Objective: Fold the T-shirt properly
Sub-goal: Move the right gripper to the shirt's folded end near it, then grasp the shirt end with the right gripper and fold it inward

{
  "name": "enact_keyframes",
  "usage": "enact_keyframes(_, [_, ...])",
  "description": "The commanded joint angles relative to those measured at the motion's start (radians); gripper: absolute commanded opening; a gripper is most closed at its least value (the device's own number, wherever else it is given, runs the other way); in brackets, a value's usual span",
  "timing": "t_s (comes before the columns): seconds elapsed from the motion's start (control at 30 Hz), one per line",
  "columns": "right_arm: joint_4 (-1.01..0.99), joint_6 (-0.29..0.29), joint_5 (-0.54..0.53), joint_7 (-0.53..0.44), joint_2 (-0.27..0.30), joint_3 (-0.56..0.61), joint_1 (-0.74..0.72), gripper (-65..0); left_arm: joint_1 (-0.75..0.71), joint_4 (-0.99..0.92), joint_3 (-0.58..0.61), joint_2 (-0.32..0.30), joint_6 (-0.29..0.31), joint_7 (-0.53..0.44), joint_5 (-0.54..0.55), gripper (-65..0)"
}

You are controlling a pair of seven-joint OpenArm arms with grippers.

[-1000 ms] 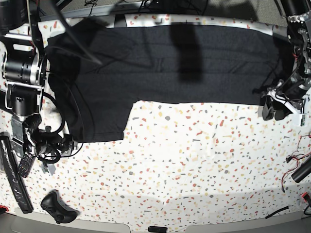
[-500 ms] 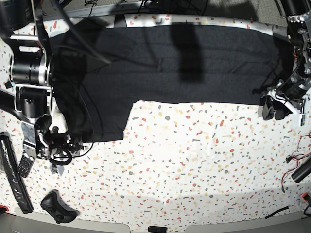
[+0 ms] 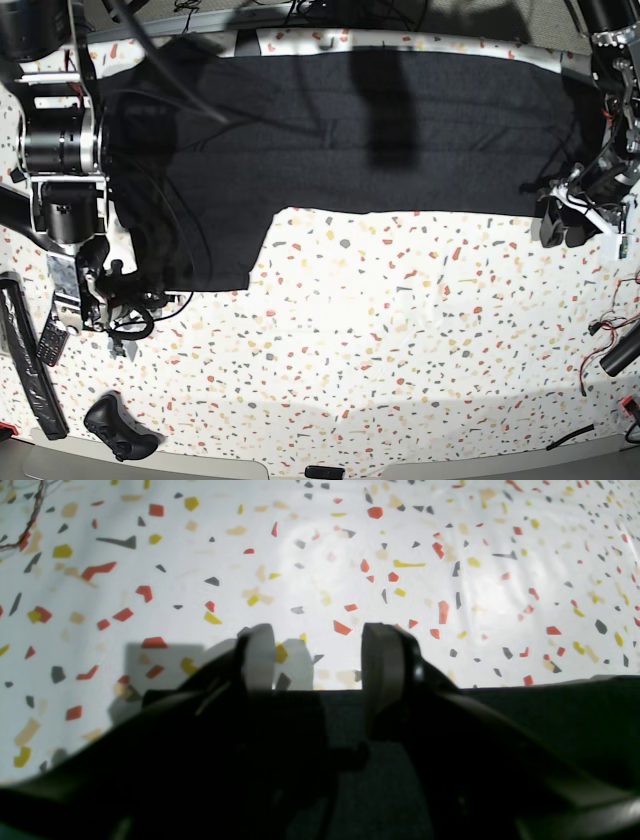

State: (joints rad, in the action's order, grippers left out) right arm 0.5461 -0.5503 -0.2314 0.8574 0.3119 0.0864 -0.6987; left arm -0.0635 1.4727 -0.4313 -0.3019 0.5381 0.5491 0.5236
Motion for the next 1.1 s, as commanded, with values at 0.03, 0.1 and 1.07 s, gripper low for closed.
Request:
enact_keyframes(0.03, [-0.002, -0.025, -0.034, 0.049, -0.015, 0.002, -0.01, -49.6, 0.013, 0.018, -0.005, -0.014, 0.005, -0.025, 0.018, -38.0])
enact_keyframes(0.1, [-0.002, -0.025, -0.034, 0.048, -0.015, 0.002, -0.01, -57.4, 0.013, 0.018, -0.005, -0.014, 0.005, -0.025, 0.018, -38.0])
enact_keyframes(1.07, [0.988, -0.114, -0.144, 0.14, -0.018, 0.092, 0.421, -65.0, 0.0, 0.018, -0.005, -0.014, 0.005, -0.016, 0.015, -38.0])
